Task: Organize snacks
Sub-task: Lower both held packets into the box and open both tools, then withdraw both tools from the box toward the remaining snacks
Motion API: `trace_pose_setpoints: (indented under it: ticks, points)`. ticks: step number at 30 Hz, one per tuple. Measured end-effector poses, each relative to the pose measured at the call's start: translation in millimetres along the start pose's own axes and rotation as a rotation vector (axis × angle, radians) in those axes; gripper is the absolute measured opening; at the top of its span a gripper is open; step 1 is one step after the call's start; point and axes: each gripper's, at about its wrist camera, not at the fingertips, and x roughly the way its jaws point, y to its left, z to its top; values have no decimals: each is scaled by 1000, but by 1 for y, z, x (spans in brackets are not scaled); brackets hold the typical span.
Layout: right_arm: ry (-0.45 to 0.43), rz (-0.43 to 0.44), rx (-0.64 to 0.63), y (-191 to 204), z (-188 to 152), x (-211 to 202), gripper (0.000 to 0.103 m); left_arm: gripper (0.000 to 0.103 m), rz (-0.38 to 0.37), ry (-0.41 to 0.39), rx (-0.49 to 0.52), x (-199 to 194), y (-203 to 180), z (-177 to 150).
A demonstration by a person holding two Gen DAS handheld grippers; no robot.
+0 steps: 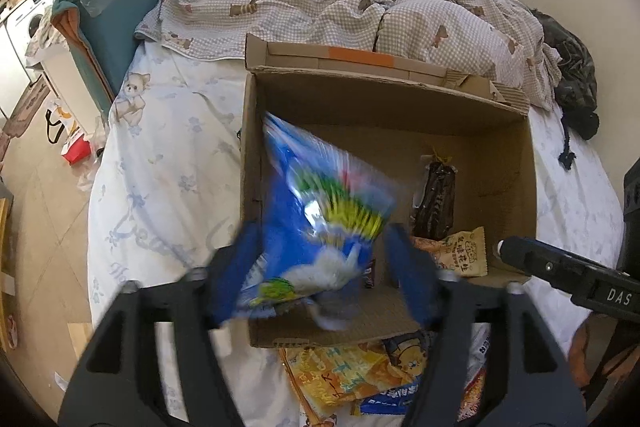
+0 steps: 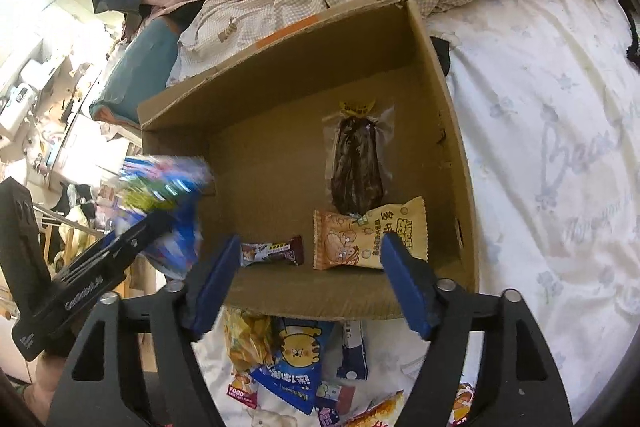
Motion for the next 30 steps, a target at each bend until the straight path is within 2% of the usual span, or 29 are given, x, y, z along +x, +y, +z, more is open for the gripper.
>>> trace_pose_setpoints:
  ticks: [1, 2, 4, 9, 11, 15, 20, 27, 30]
  points:
    - [-9, -8, -3, 0, 0, -1, 90, 85, 0, -10, -4, -2, 0, 0]
    - [-14, -16, 0, -1, 1, -1, 91, 89, -3, -26, -10, -5, 1, 0]
    - [-18, -16, 16, -4, 2, -1, 92, 91, -7, -43, -11, -9, 0, 1]
    - [-10, -20, 23, -8, 1, -1, 92, 91, -36, -52, 21, -15, -6, -1]
    - [-12, -18, 25, -8, 0, -3, 92, 91, -26, -60, 26, -18, -7, -2]
    - [-28, -4, 33, -6, -5, -11, 92, 91, -4, -66, 11, -26, -4, -6]
    - [-35, -2, 17, -1, -14, -24, 92, 90, -31, -67, -3, -37, 5, -12]
    - [-61, 5, 36, -2, -29, -46, 92, 90, 6, -123, 16, -65, 9, -19]
    - [-66, -2, 54, -6, -38, -54, 92, 90, 8, -124, 9, -75, 11, -28]
